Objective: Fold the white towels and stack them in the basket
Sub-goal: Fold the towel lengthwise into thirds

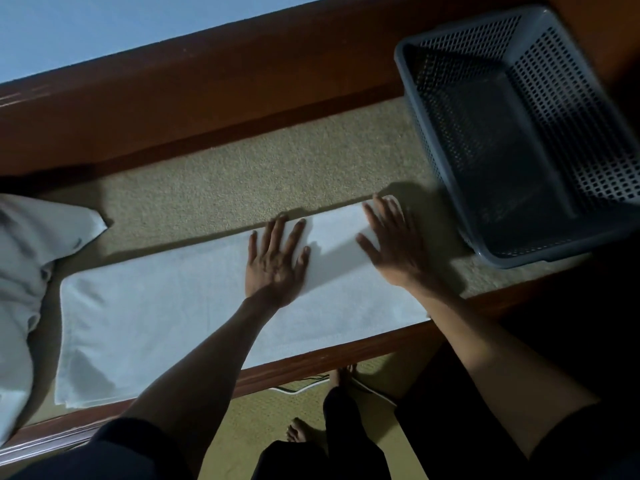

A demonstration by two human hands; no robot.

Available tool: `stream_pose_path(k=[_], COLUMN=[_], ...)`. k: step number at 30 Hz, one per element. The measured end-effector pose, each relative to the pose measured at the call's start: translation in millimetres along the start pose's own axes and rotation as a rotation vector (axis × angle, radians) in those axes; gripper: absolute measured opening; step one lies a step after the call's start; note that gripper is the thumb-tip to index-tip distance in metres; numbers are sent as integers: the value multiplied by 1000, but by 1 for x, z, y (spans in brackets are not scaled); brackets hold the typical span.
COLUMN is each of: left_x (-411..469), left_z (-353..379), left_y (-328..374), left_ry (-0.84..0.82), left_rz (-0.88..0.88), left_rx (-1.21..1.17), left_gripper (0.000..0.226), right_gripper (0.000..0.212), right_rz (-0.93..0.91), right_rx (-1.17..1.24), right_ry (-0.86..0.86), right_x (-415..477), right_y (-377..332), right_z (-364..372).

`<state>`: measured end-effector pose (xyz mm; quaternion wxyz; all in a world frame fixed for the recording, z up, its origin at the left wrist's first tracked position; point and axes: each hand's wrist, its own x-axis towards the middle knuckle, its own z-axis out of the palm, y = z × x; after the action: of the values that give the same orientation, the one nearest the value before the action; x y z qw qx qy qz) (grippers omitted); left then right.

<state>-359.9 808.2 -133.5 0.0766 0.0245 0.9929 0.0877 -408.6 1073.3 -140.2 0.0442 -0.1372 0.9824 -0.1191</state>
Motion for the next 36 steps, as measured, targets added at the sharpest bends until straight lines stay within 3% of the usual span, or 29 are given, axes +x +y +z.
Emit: stream_pose_path(k=[2,4,10,15,19,22,26,36], left_x=[0,-1,-1,-1,-2,-3,-14,-75], left_z=[-2,-2,-1,-1,-3,-1,4,-15], left_y=[0,2,2,-1,-2,-4,-16,-153], left_ry=[-9,-16,-13,-19,-30,-21,30,27], left_rz=[-7,-14,-14,-11,-25,14,40,-247], left_rx=[1,8,-1,-5,-9,-29,-64,-43], left_gripper=[59,60,59,59,59,59,60,65], right_gripper=[66,68,64,62,65,66,60,60], right_rz=[178,227,-69,-203,-34,125,157,161], right_rx=[38,46,119,83,16,113,300,58], right_ry=[68,140,123,71,96,134,137,118], right_x=[1,-5,-59,-73,-61,-44,-19,-18], right_y=[-4,-15,-69,-37,-19,-48,-121,-136], right_z=[-2,-6,17,18,13,8,17,40])
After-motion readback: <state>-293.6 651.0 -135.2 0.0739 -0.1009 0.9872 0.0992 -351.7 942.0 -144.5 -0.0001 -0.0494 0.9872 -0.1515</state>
